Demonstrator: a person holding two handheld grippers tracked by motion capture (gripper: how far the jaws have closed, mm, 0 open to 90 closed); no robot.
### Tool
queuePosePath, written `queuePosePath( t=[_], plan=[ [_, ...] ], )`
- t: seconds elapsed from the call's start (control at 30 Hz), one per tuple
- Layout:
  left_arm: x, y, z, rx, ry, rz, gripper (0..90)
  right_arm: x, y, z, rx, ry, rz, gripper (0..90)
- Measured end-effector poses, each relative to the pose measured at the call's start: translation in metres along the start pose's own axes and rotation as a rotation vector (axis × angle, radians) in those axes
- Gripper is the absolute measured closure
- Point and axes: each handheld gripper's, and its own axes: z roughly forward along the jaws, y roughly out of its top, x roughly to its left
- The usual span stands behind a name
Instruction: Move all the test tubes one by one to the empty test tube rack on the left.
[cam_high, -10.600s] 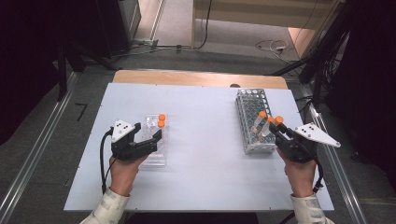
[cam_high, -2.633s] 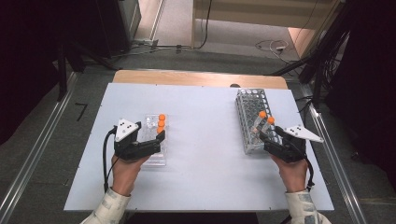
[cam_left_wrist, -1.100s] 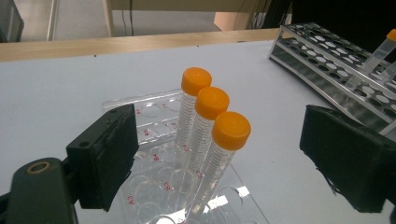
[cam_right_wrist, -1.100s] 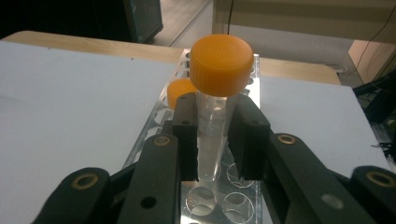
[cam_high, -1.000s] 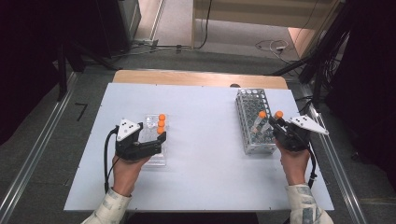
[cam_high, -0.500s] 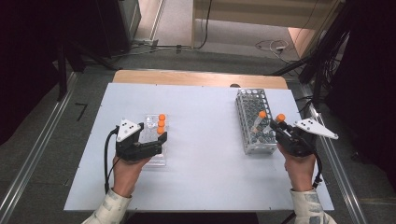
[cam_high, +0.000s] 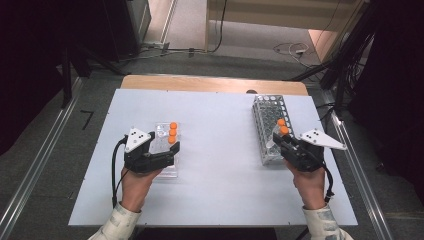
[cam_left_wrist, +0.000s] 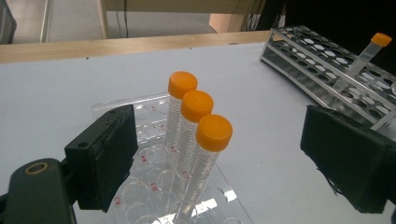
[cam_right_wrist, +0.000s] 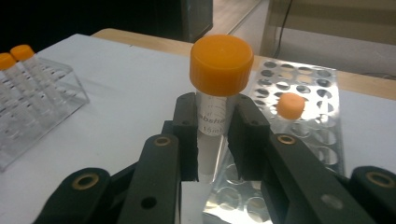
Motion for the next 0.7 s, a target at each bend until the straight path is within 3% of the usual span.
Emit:
queuePosePath(
  t=[0.7],
  plan=[
    [-0.013,0.0,0.001,0.01,-0.042,0.019,11.3,0.058,-0.013,0.031,0.082,0.138,-0.095,71.7]
  ],
)
